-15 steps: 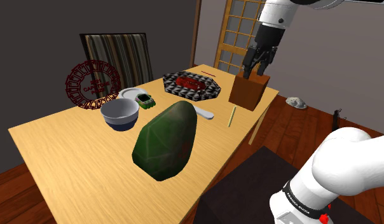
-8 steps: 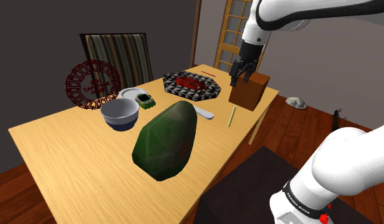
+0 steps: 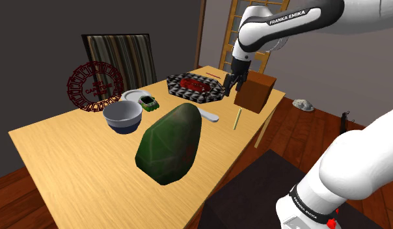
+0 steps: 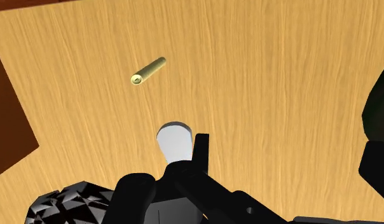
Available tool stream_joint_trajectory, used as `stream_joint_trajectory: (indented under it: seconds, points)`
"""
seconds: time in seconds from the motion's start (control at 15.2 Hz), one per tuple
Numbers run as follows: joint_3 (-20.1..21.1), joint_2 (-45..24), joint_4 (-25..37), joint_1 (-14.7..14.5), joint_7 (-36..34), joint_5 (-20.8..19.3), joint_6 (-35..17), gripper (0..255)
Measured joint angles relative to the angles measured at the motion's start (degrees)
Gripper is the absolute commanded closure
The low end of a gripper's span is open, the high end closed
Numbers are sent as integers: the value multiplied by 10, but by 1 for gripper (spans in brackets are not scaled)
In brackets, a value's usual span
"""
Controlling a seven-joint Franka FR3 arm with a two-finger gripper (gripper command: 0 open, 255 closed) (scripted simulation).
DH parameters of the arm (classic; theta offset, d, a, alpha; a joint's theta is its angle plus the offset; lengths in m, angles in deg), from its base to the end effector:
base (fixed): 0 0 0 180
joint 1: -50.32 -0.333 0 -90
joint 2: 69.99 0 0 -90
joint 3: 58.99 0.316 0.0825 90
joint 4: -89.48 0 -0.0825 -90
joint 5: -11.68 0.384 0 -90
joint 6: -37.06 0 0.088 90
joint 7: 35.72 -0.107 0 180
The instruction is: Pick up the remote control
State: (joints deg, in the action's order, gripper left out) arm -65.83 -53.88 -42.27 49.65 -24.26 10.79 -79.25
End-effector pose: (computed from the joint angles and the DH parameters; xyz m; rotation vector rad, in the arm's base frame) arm 0.4600 -0.0527 0.4608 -3.1200 -0.1618 -0.0198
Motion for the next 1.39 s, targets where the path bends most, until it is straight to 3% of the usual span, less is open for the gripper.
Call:
stream_joint_trajectory:
  seconds: [0.59, 1.39]
  points:
    - [-17, -190, 78, 3, 70, 18, -107, 0]
    - [-7, -465, 299, 31, 148, 47, -157, 0]
